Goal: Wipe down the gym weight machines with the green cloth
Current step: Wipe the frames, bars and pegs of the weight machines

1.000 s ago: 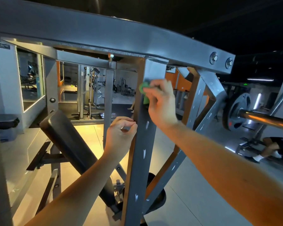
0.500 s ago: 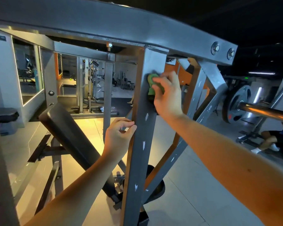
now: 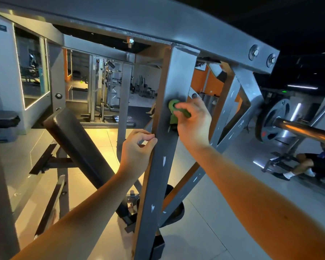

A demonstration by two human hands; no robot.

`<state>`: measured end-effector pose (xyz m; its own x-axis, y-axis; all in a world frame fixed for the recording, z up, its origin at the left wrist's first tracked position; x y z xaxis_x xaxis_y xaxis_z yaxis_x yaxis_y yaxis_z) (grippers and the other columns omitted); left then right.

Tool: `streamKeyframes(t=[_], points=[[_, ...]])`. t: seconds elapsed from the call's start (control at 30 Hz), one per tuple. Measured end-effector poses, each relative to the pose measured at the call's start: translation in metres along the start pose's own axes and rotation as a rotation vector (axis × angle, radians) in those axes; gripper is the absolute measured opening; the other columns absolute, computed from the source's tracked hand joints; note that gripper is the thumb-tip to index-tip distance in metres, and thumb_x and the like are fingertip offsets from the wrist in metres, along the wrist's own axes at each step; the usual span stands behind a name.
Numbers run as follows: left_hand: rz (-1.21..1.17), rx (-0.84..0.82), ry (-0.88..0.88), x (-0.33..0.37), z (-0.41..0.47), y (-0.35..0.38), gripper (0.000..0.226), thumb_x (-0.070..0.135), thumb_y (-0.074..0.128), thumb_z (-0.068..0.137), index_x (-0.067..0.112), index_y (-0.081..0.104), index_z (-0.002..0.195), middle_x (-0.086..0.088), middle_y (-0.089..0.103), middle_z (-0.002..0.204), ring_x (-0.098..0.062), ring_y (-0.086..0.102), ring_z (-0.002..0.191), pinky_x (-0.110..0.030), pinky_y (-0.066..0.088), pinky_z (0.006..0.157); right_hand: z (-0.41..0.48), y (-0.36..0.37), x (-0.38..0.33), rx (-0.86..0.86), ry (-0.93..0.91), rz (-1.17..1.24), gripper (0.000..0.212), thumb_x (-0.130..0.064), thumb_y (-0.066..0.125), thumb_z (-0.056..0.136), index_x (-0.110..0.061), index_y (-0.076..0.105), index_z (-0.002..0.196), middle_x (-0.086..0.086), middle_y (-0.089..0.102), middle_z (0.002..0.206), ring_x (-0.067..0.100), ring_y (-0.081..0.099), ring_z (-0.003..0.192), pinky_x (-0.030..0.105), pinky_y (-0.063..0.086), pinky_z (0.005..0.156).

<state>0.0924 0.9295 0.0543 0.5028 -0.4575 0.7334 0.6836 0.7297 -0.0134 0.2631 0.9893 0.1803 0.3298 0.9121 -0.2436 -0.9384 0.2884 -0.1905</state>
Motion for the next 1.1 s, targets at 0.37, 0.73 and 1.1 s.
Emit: streamKeyframes(t=[0.37,0.73,1.1], points=[[-0.001,-0.011,0.003,0.0,0.002,0.001,0.012,0.017,0.074,0.092,0.027,0.072,0.099,0.011,0.066,0.106,-0.004,0.063,0.105,-0.027,0.058,0.088,-0.026,0.011,0.004,-0.104,0.038,-0.033,0.014,0.001,0.078,0.082,-0.009,0.078,0.092,0.001,0.06,0.094,0.017,0.061,0.085,0.025,0.052,0.076],[0.092,-0.036,0.089,0.003,0.001,-0.003,0.012,0.015,0.075,0.091,0.02,0.075,0.102,0.011,0.064,0.107,0.001,0.061,0.105,-0.012,0.051,0.085,-0.112,0.036,0.026,-0.322,0.155,-0.049,0.013,-0.004,0.075,0.088,-0.016,0.075,0.092,-0.014,0.056,0.1,0.003,0.058,0.091,0.031,0.058,0.083],[0.034,-0.051,-0.106,-0.034,-0.026,-0.001,0.008,0.018,0.071,0.095,0.025,0.072,0.098,0.015,0.064,0.102,-0.001,0.062,0.1,-0.013,0.052,0.081,-0.047,0.028,-0.006,0.069,-0.119,-0.021,0.008,0.002,0.076,0.085,-0.005,0.078,0.089,0.009,0.063,0.098,0.025,0.054,0.093,0.026,0.046,0.083]])
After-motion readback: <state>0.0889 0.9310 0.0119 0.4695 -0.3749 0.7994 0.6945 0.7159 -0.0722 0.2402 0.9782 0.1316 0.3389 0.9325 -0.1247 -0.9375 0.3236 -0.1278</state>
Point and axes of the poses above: each hand's wrist, its own z-axis towards the middle knuckle, its own y-axis out of the palm, x = y × z, the point moved 9 cm from there along z, towards the middle knuckle
